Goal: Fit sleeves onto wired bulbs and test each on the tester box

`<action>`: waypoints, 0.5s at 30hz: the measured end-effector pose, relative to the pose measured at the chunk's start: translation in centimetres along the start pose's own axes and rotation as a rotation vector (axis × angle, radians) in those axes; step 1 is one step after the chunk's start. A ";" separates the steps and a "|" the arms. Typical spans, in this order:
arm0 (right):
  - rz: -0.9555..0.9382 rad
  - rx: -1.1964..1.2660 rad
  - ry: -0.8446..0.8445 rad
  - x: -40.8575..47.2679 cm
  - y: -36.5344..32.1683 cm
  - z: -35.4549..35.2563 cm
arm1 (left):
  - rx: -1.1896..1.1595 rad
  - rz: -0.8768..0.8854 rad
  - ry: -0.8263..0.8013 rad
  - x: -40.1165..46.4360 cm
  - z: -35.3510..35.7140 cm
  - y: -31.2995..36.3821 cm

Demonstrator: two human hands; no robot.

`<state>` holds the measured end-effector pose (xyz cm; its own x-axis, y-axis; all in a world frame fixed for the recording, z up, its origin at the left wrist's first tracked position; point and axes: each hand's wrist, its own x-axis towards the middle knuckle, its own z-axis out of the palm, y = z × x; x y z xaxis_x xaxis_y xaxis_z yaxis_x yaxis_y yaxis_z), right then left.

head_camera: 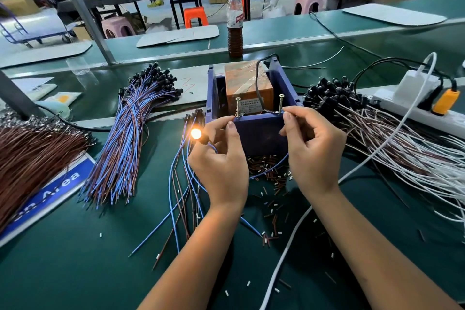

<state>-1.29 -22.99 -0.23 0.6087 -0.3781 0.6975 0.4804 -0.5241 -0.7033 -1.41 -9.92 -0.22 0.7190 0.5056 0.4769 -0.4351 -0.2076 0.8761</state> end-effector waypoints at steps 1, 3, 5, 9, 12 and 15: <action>-0.001 0.002 0.001 0.0 0.0 0.0 | -0.008 -0.003 0.001 0.0 0.0 0.0; -0.002 0.004 -0.002 -0.1 0.1 0.1 | -0.017 -0.002 0.006 0.1 -0.1 0.0; -0.001 0.009 -0.007 -0.1 0.2 0.1 | -0.019 -0.003 -0.001 0.1 -0.1 0.1; -0.005 0.021 -0.019 -0.2 0.5 0.1 | -0.021 -0.001 -0.008 0.1 0.0 0.0; 0.004 0.025 -0.004 -0.2 0.5 0.1 | -0.025 -0.021 -0.019 0.1 -0.2 0.1; 0.025 0.110 -0.005 -0.4 0.3 -0.3 | -0.055 -0.016 -0.043 0.8 -0.7 0.6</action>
<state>-1.63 -23.19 -0.68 0.6243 -0.3859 0.6792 0.5311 -0.4279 -0.7313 -1.52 -9.06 0.65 0.7483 0.4715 0.4667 -0.4518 -0.1530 0.8789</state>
